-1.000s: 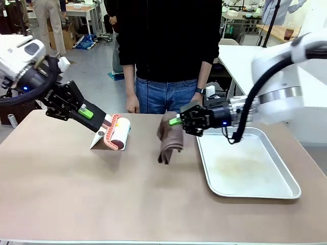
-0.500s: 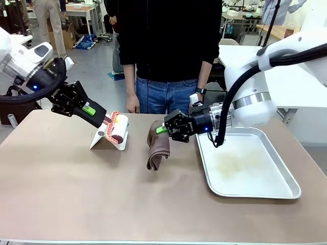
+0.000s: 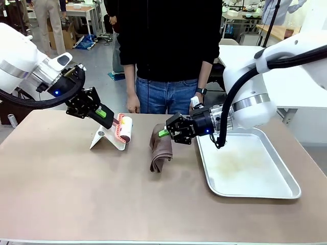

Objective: Clean the surface of the table.
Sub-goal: Return the Lint Roller and towel to their original positions.

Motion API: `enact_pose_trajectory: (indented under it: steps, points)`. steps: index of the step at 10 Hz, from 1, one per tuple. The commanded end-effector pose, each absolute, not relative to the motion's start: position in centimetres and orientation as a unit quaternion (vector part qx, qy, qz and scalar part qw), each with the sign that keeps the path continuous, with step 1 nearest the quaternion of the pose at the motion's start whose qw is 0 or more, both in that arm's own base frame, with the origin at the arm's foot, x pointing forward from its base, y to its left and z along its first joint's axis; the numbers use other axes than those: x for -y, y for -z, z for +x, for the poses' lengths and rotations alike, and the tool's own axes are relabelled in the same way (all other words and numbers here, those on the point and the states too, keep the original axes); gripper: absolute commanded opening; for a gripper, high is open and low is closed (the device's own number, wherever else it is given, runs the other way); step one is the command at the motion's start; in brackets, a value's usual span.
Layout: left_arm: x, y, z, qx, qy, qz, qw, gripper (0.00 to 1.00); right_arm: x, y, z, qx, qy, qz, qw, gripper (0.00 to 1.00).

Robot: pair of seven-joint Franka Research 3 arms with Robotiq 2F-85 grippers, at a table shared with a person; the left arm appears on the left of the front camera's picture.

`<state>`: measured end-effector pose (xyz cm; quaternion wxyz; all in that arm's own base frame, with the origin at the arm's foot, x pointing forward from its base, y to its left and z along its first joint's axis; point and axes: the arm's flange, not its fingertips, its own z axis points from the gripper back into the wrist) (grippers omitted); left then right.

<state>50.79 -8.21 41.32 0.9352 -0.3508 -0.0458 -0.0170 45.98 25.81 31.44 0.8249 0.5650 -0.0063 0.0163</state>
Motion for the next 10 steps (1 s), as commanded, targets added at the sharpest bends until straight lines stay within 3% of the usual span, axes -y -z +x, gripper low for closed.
enact_pose_trajectory:
  steps: [1, 10]
  points:
    - [8.0, -41.9, 51.5, 0.025, 0.004, -0.337, 0.941, 0.22, -26.2, -31.7, 46.5, 0.009, -0.002, 0.568, 0.823, 0.12]
    - [8.0, -40.6, 52.0, 0.016, 0.005, -0.329, 0.944, 0.22, -27.1, -31.0, 47.1, 0.003, -0.026, 0.588, 0.809, 0.12]
